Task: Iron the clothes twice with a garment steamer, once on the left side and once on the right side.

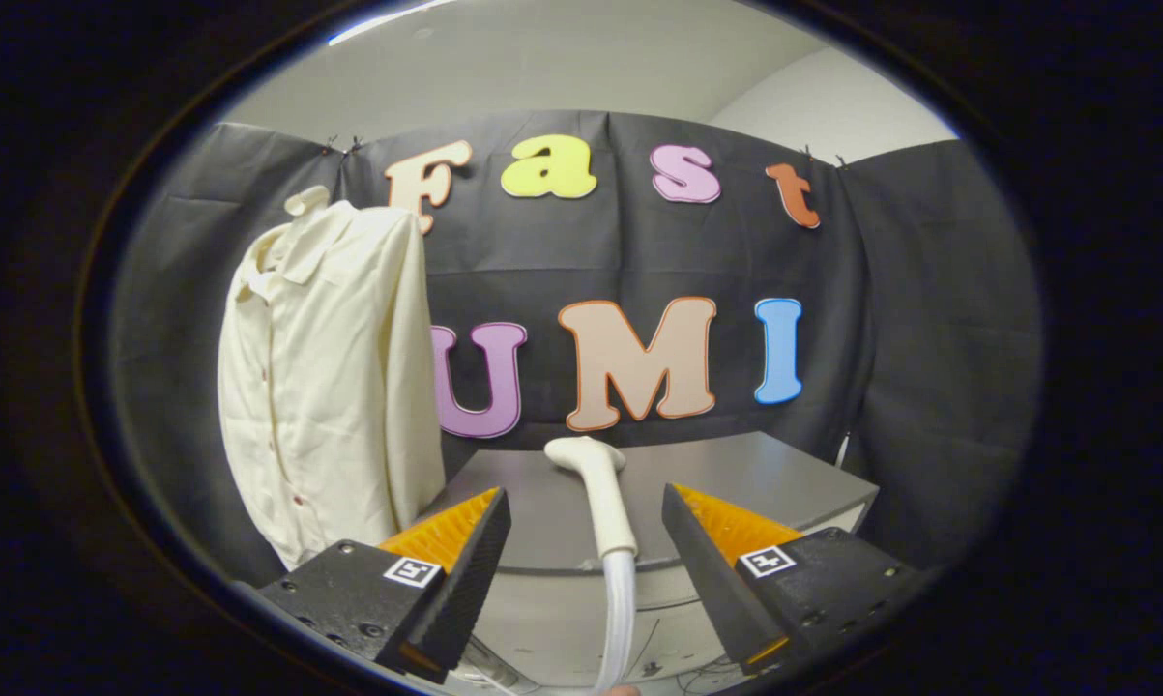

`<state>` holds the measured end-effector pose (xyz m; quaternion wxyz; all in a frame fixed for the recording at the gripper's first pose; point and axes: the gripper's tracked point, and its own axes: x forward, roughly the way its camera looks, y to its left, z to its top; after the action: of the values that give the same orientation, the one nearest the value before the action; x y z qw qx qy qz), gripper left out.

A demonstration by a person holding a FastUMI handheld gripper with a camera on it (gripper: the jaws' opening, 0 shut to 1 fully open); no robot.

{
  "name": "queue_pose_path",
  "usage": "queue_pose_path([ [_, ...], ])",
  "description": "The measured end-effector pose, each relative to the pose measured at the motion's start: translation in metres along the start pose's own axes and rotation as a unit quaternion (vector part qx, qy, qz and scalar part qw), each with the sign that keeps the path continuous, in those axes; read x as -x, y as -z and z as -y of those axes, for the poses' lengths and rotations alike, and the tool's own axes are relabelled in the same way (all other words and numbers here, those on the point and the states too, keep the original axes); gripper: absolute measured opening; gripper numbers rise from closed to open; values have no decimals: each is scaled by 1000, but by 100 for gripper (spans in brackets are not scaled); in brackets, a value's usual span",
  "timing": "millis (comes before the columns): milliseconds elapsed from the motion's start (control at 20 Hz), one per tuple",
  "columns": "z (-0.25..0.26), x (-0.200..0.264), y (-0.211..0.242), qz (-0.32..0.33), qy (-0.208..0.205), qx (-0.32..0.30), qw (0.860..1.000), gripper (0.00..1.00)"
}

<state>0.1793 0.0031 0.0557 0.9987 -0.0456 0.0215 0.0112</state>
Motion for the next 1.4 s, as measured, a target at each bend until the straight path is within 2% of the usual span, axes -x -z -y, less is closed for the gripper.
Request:
queue_pose_path([
  [150, 6, -44, -13, -23, -4, -6, 1000, 97],
  [300, 20, -86, -14, -60, 11, 0, 998, 97],
  [550, 26, -146, 10, -152, 11, -8, 988, 97],
  [700, 30, -166, 22, -197, 13, -17, 980, 100],
  [850, 29, -159, 22, -217, -3, -35, 975, 100],
  [950, 23, -159, 23, -239, -18, -40, 970, 94],
  [1000, 20, -159, 22, -252, -21, -41, 967, 85],
  [1050, 19, -160, 23, -258, -22, -37, 965, 80],
  [1150, 14, -159, 21, -269, -36, -35, 962, 77],
  [1250, 11, -158, 21, -273, -28, -29, 961, 57],
  [1300, 15, -159, 24, -268, -28, -15, 963, 54],
  [1400, 12, -159, 21, -262, -34, -33, 964, 51],
])
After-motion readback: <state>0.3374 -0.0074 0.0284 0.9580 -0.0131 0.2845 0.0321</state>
